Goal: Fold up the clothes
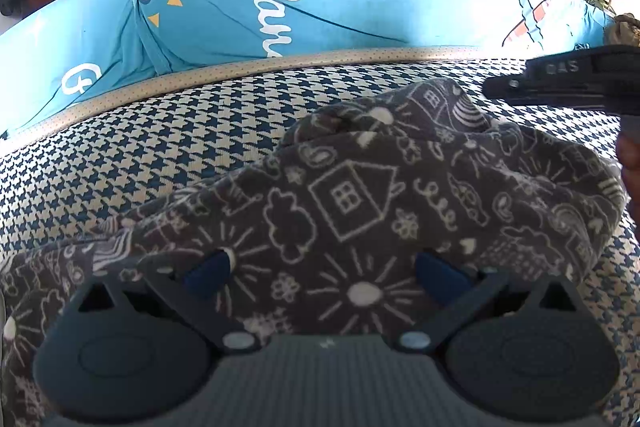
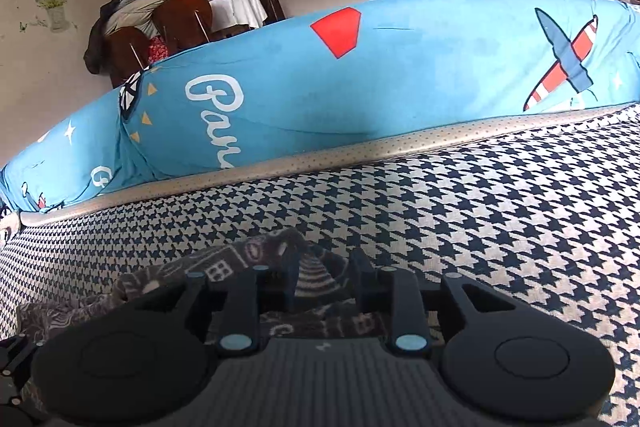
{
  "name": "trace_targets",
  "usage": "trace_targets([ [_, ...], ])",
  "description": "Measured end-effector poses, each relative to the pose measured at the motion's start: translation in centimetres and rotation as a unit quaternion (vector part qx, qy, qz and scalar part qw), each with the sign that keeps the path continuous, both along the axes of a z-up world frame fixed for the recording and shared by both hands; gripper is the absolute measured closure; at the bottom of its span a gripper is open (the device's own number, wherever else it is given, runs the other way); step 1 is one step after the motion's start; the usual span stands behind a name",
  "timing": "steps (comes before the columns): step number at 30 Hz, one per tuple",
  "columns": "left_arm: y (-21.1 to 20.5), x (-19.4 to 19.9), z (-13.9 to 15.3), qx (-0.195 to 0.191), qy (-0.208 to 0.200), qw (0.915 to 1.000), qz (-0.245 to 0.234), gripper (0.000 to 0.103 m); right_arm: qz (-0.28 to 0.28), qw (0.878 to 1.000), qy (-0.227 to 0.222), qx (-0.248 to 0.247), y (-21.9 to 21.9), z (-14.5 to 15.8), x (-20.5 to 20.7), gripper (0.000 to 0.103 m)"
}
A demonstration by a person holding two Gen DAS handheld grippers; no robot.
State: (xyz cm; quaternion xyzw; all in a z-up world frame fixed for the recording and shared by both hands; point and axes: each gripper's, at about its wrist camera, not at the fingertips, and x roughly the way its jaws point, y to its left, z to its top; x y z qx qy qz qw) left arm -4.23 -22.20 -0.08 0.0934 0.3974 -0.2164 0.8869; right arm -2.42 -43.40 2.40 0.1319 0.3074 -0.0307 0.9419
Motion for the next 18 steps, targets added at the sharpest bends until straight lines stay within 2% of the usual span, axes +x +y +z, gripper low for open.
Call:
trace_targets([
  [1,0.0,0.0,0.0,0.000,0.000,1.0000,0.000,0.000,0.008,1.000,-0.001,0.003,0.1,-0.2,0.3,0.065],
  [6,0.1,0.2,0.0,-0.004,0.005,1.0000,0.001,0.000,0.023,0.999,0.003,0.032,-0.1,-1.2,1.7,0.059],
  [11,0.1,0.2,-0.1,-0.006,0.007,1.0000,0.002,0.000,0.030,0.998,0.009,0.052,0.0,-2.2,2.7,0.060],
  [13,0.1,0.2,-0.1,-0.006,0.007,1.0000,0.003,0.000,0.031,0.998,0.011,0.059,0.1,-2.5,3.0,0.085],
  [16,0.1,0.2,-0.2,-0.005,0.005,1.0000,0.003,0.000,0.028,0.998,0.009,0.052,0.5,-2.5,3.5,0.096],
  [18,0.0,0.1,-0.2,-0.004,0.003,1.0000,0.004,0.000,0.025,0.999,0.003,0.049,0.8,-2.4,3.7,0.097],
])
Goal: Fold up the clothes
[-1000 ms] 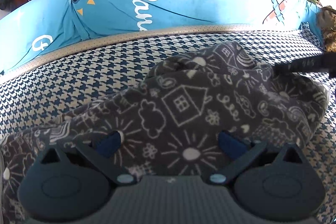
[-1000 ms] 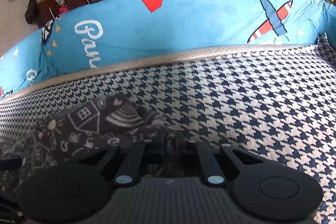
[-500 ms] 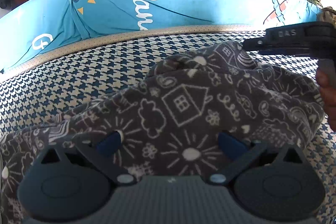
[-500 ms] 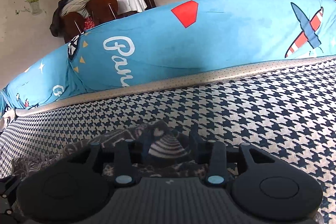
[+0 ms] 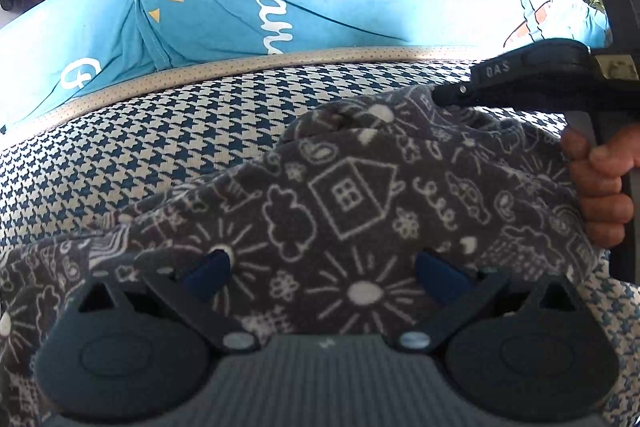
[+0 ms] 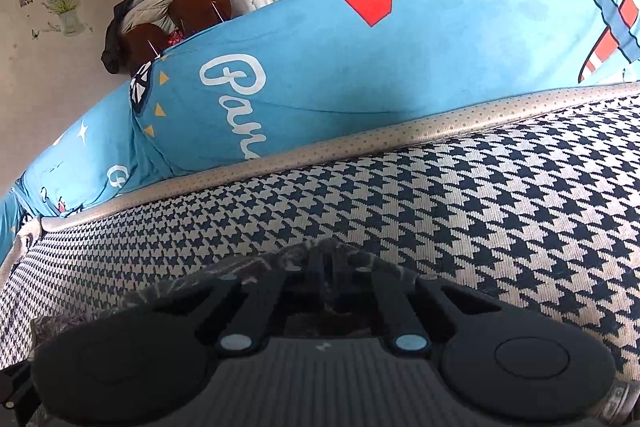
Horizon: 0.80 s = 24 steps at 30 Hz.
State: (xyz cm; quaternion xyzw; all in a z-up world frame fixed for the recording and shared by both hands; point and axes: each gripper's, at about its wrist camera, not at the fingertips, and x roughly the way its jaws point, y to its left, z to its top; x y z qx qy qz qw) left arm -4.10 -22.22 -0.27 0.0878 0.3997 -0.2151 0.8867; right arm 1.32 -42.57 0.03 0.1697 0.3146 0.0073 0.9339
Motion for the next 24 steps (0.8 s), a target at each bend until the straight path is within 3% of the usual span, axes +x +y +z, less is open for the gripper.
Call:
trace_targets([
  [6,-0.2,0.1,-0.1,0.001,-0.001,1.0000,0.002,0.000,-0.021,0.999,-0.041,0.008,0.5,1.3,0.7,0.097],
  [13,-0.2,0.3,-0.1,-0.001,0.004,1.0000,0.008,0.000,-0.053,0.998,0.013,-0.013,1.0,-1.4,2.2,0.096],
  [19,-0.1,0.5,-0.2,-0.002,0.010,0.9999,0.008,0.000,-0.071,0.997,-0.007,0.012,-0.1,1.5,0.8,0.094],
  [24,-0.2,0.6,-0.3,0.001,0.009,0.9999,0.007,0.000,-0.088,0.996,-0.006,-0.011,-1.6,4.3,-3.1,0.094],
])
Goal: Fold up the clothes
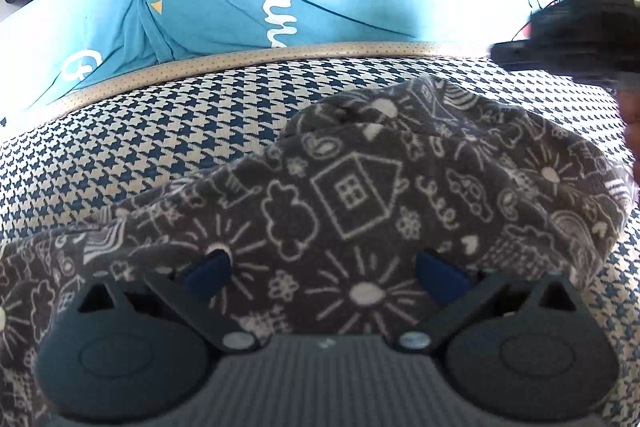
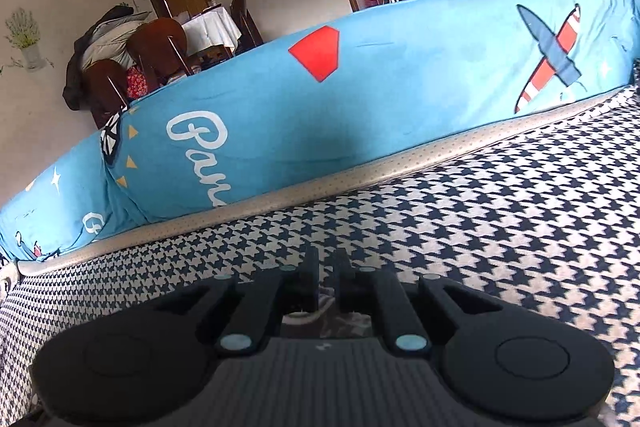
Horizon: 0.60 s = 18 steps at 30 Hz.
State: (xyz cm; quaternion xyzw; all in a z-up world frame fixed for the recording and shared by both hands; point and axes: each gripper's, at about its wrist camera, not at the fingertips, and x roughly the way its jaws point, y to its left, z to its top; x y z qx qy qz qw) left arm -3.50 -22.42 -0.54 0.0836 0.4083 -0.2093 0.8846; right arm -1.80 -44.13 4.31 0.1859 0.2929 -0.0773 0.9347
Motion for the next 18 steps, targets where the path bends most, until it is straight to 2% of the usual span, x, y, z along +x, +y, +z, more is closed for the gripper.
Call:
trace_targets([
  [5,-0.1,0.0,0.0,0.002,-0.002,1.0000,0.001,0.000,-0.025,0.999,0.013,0.025,-1.9,0.8,-4.6,0.094],
  [8,-0.1,-0.1,-0.1,0.002,-0.003,1.0000,0.001,0.000,-0.020,0.999,0.019,0.039,-1.9,0.6,-6.2,0.093],
  [14,0.0,-0.1,-0.1,-0.001,-0.003,1.0000,0.001,0.000,0.010,0.997,0.067,0.031,-1.0,-1.2,-5.2,0.093],
  [17,0.0,0.0,-0.1,-0.002,0.000,1.0000,0.000,0.000,-0.014,0.994,0.101,0.028,-1.6,-3.0,-4.5,0.095],
  [18,0.0,0.0,-0.2,-0.002,0.000,1.0000,0.000,0.000,-0.020,0.994,0.105,0.031,-1.9,-3.4,-4.3,0.100],
])
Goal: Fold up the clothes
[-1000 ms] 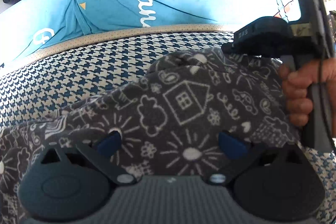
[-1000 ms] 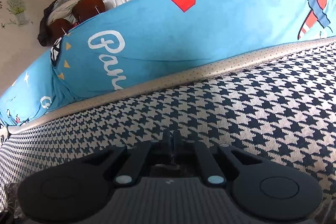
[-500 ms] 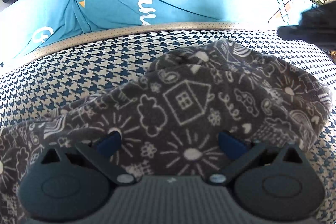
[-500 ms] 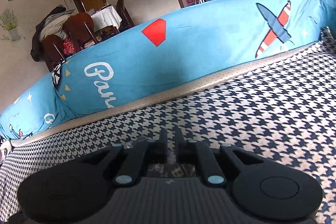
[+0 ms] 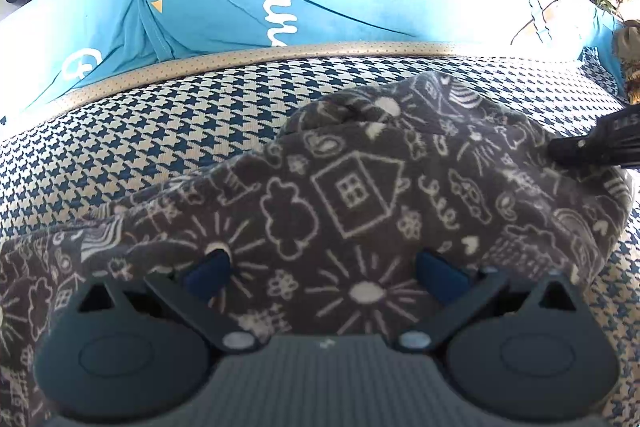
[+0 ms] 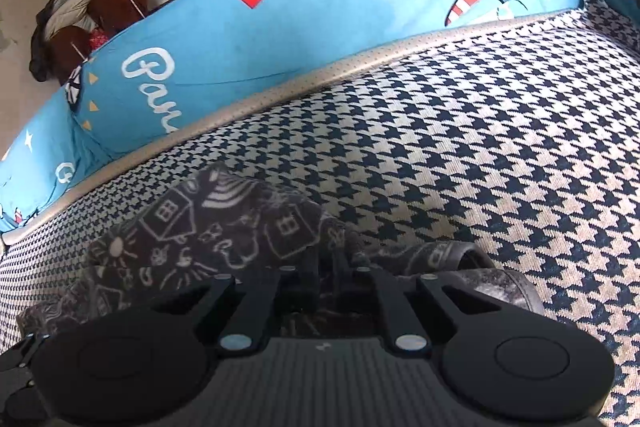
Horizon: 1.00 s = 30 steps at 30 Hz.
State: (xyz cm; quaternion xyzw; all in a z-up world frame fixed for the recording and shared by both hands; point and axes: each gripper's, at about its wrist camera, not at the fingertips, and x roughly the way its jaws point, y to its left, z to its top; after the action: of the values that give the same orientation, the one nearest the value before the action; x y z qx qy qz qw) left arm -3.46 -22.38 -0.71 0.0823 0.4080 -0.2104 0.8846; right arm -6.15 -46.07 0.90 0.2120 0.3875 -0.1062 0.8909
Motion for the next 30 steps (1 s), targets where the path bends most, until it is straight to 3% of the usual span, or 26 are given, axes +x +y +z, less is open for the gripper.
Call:
trace_targets([
  [7,0.2,-0.1,0.1,-0.006,0.002,1.0000,0.001,0.000,-0.019,1.000,0.013,-0.011,-0.2,-0.9,0.7,0.103],
  [10,0.6,-0.6,0.7,-0.009,-0.009,0.9999,-0.001,0.000,-0.019,1.000,-0.003,-0.018,0.4,0.0,0.1,0.103],
  [14,1.3,-1.5,1.7,-0.002,-0.029,0.9995,-0.007,0.000,-0.007,0.999,-0.031,-0.025,1.6,1.6,-1.0,0.096],
  [21,3.9,-3.5,2.7,0.001,-0.037,0.9993,-0.010,0.000,0.062,0.996,-0.060,-0.003,5.6,2.8,-2.9,0.095],
  [30,7.0,-6.1,1.6,0.005,-0.023,0.9995,0.022,0.000,0.133,0.989,-0.065,0.015,11.5,2.2,-5.0,0.091],
])
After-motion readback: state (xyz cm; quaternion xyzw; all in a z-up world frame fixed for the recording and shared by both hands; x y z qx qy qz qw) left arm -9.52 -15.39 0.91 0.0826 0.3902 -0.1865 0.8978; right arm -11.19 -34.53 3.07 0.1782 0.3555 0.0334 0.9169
